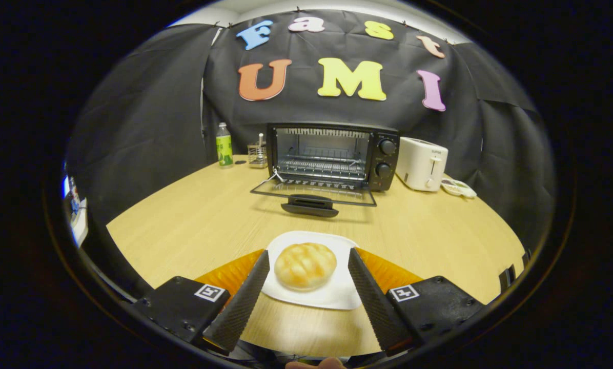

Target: Open the toaster oven, put the food inside, and close the toaster oven door.

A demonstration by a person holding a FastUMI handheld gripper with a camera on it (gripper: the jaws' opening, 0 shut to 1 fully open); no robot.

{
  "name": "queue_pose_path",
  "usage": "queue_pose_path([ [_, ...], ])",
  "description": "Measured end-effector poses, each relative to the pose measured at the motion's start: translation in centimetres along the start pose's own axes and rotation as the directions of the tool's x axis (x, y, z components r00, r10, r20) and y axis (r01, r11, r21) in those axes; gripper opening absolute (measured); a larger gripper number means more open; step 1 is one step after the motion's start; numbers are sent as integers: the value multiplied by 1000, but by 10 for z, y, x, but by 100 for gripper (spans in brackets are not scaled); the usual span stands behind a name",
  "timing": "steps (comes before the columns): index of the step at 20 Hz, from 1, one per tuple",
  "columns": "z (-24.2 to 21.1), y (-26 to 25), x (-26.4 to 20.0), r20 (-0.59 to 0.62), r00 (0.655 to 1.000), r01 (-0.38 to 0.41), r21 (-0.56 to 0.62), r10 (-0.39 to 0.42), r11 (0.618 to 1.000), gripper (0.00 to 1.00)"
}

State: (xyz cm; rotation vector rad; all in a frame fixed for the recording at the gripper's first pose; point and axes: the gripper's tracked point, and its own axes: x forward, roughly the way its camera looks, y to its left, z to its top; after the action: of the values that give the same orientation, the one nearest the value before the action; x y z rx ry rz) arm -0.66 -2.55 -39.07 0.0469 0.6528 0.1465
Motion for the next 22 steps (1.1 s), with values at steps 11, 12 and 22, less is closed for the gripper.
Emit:
queue_pose_path([
  [11,-38,5,29,-133,991,-2,-10,1,1000,100],
  [12,-38,4,30,-135,991,-1,-4,0,1000,100],
  [22,-16,10,19,-93,993,-57,105,67,993,70],
])
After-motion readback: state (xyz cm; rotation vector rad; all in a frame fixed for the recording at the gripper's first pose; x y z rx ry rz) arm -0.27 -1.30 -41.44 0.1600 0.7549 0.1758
